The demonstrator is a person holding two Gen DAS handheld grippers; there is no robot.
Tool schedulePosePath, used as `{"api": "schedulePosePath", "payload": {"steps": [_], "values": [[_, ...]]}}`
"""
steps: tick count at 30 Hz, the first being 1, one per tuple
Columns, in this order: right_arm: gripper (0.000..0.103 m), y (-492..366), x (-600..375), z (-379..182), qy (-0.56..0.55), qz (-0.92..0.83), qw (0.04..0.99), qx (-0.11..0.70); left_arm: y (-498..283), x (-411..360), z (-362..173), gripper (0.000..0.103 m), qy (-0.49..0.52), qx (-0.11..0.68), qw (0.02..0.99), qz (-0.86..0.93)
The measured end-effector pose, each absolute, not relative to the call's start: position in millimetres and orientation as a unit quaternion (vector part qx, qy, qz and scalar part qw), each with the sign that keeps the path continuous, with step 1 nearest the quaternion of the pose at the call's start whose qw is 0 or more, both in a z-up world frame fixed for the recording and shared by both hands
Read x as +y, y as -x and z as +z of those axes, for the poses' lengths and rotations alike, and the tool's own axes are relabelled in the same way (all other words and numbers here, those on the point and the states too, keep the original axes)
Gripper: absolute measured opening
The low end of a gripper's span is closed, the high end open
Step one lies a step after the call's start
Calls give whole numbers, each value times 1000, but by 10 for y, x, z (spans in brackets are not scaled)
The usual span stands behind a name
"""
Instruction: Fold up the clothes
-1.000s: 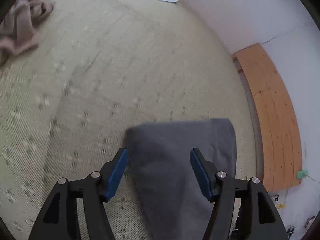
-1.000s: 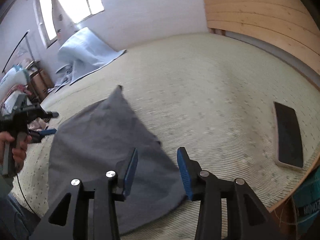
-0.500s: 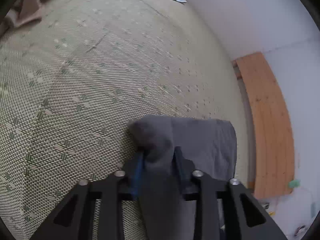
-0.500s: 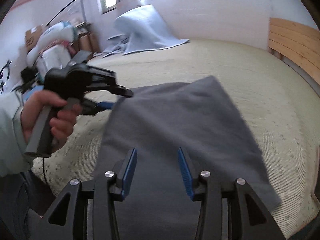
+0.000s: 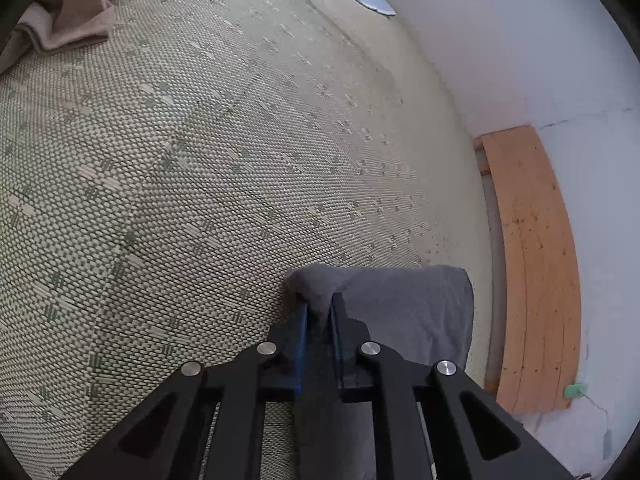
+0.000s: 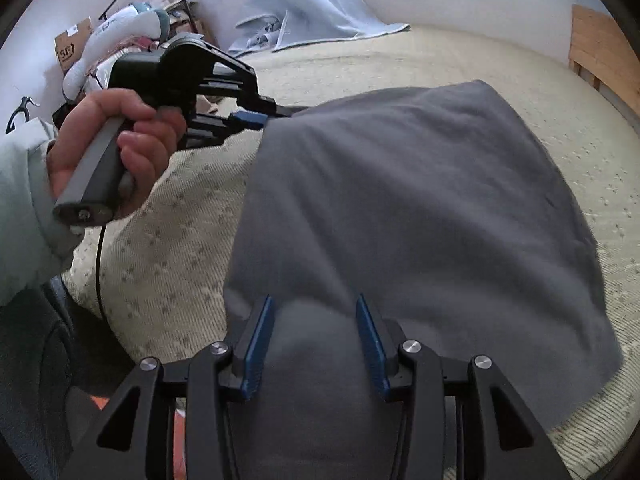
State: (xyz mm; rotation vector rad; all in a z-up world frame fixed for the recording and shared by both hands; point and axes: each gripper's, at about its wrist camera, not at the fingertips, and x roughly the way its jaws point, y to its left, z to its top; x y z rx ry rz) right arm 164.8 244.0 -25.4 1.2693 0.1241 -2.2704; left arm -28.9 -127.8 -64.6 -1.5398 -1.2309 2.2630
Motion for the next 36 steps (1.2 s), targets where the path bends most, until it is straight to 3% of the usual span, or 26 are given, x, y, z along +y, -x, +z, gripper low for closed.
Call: {"api": "schedulePosePath", "payload": {"steps": [4,6,11,13,15,18,28,36], "values": [[46,-1613,2578,11,-453,-851,262,36,489,-1191,-562,12,522,-387,64,757],[48,-1517,2650,171,-440,-859,261,26,530,-944,-502,19,535,-350,58,767],[73,-1104,2709,525,-384,-889,250,16,482,-763,-286,32,517,-284,39,806],[80,-919,2703,559,-369,-897,242,15,452,-702,-152,39,494,-258,25,830],[83,-686,2722,516,-367,-901,232,4,401,-683,-95,56,471,-242,25,848],[84,-370,2744,413,-371,-902,220,-9,397,-399,-54,65,453,-202,54,867],[84,374,2629,-153,-410,-888,205,35,340,324,-311,66,461,-63,115,878],[89,354,2791,-260,-416,-896,156,20,227,350,-419,67,486,-41,114,865]]}}
